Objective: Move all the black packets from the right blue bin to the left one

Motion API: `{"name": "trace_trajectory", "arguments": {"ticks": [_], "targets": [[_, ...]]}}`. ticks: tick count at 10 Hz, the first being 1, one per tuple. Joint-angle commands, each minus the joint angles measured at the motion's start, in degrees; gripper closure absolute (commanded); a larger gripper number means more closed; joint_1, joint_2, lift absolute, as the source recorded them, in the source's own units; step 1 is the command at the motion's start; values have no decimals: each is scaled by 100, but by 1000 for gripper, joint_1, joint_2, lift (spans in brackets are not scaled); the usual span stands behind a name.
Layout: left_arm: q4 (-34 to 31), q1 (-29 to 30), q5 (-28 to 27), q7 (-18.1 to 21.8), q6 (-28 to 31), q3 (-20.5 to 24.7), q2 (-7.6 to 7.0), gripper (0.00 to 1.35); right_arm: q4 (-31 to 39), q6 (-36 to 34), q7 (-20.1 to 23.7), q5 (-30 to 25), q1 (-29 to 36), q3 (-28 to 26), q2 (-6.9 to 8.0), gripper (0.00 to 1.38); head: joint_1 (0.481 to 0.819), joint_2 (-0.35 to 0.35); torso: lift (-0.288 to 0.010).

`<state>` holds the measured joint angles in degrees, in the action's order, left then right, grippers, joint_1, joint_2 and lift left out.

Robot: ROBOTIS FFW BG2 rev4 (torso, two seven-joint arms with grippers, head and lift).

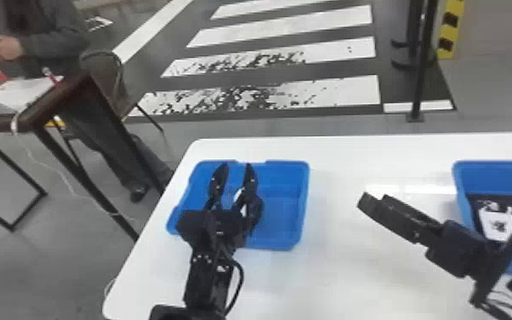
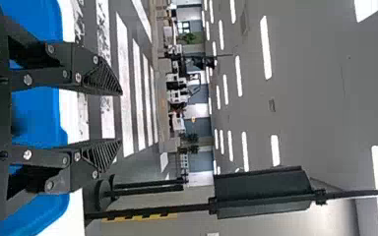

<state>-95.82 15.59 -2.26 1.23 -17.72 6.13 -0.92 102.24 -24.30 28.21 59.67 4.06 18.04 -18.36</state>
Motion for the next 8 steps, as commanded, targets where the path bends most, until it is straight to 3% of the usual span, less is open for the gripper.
{"name": "trace_trajectory", "arguments": {"ticks": [1,2,3,4,6,8], "targets": [[26,170,557,27,-492,-167,-14,56,344,-509,-88,-1169,30,-821,43,117,695,333,-140],[12,325,934,194,-703,-350,-14,137,737,-860,-219,-2060,128,-1426,78,122,695,303,-140],[-2,437,1288,484,-956,-476,-14,150,1230,-1254,-483,-2985,283,-1941,122,124,695,237,-140],[-72,634,1654,730,-1153,-681,-23,150,1581,-1451,-791,-3522,508,-2306,219,124,695,145,-140],[-635,1197,2065,888,-886,-1036,-5,151,1989,-2126,-1388,-3945,846,-2603,386,127,695,25,-140],[-635,1155,2157,1002,-661,-1321,-84,144,2186,-2660,-1986,-4379,930,-2558,500,168,695,-78,-140]]}}
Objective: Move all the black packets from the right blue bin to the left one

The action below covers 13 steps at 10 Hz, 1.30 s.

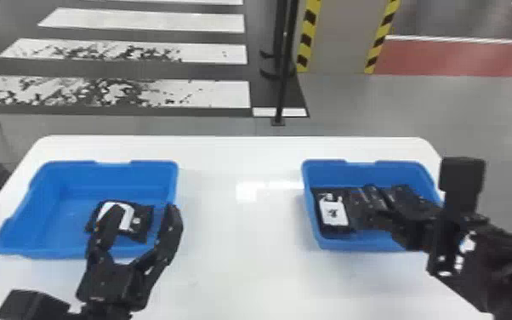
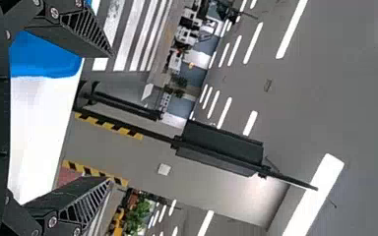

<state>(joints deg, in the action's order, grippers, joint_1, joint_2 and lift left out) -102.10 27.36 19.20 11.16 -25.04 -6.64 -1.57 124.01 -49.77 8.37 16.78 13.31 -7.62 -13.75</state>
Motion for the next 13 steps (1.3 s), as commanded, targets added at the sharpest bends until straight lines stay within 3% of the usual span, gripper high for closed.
{"name": "trace_trajectory", "arguments": {"ticks": [1,3,5,9,13], "targets": [[-6,-22,11,27,99,-22,-10,144,-202,-212,-125,-146,-108,54,74,168,695,-116,-140],[-6,-78,23,36,253,-33,-27,144,-1144,28,-20,162,-459,77,74,186,695,-131,-140],[-6,-107,23,44,324,-102,-54,145,-1608,463,51,219,-600,157,83,205,695,-136,-140],[-6,-163,23,62,478,-148,-80,150,-2311,773,218,299,-1050,420,83,220,695,-127,-140],[-6,-177,57,88,577,-148,-89,150,-2409,773,218,379,-1106,660,101,280,695,-109,-140]]}}
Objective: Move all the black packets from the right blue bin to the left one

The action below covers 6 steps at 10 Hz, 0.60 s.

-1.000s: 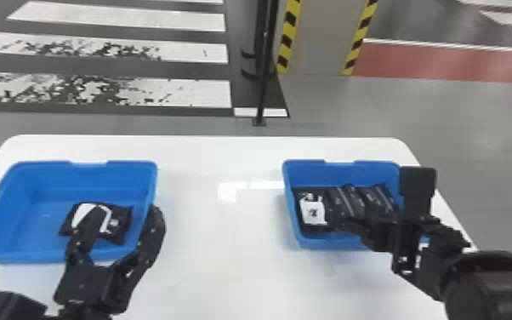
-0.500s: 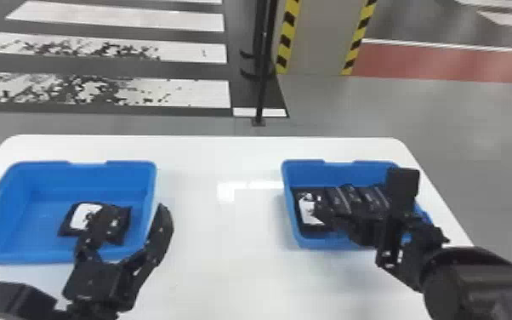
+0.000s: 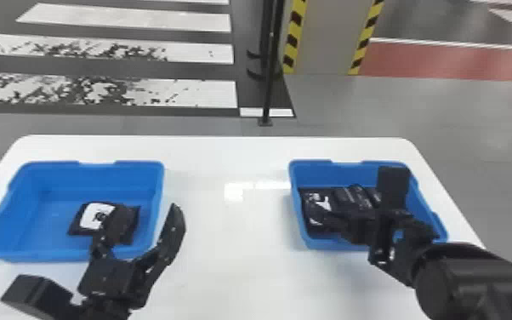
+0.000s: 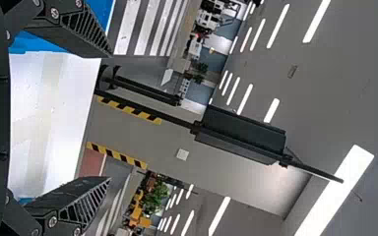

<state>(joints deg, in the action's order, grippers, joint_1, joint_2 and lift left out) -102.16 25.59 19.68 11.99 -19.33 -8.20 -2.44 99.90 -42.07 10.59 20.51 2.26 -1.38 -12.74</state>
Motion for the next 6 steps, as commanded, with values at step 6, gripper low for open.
{"name": "trace_trajectory", "arguments": {"ticks": [6], "targets": [[0,0,9,40,6,20,6,150,-69,-602,-118,-200,-156,103,-18,496,695,-94,-140]]}}
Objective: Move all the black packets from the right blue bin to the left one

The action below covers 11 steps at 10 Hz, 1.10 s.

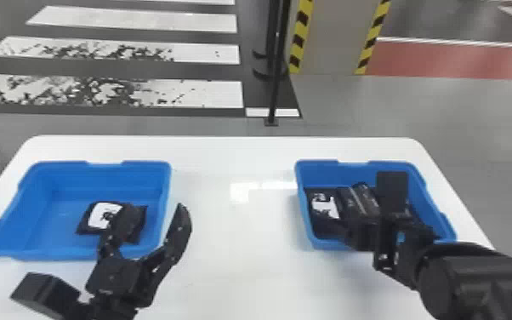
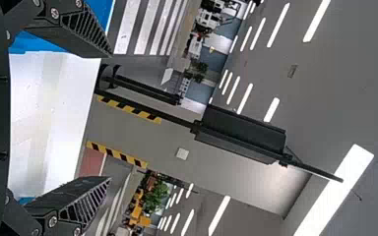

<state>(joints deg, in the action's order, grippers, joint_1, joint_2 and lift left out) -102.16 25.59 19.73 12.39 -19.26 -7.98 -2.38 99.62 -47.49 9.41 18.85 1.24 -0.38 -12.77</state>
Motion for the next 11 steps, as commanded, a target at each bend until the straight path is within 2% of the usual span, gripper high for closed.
{"name": "trace_trajectory", "arguments": {"ticks": [1,2,3,7,11], "targets": [[0,0,-8,0,27,10,1,151,-27,-88,26,-22,-82,27,-24,892,695,-97,-140],[0,0,-8,9,27,10,1,151,-69,-88,26,183,-68,27,-24,1104,695,-99,-140],[0,0,3,9,27,21,9,151,58,-74,26,126,-11,27,-24,1144,695,-94,-140],[0,14,3,17,27,33,9,151,676,208,17,526,368,-87,-33,1164,695,-74,-140],[0,28,175,70,-1,67,36,151,1872,419,26,846,1043,-521,-42,1165,695,-78,-140]]}}
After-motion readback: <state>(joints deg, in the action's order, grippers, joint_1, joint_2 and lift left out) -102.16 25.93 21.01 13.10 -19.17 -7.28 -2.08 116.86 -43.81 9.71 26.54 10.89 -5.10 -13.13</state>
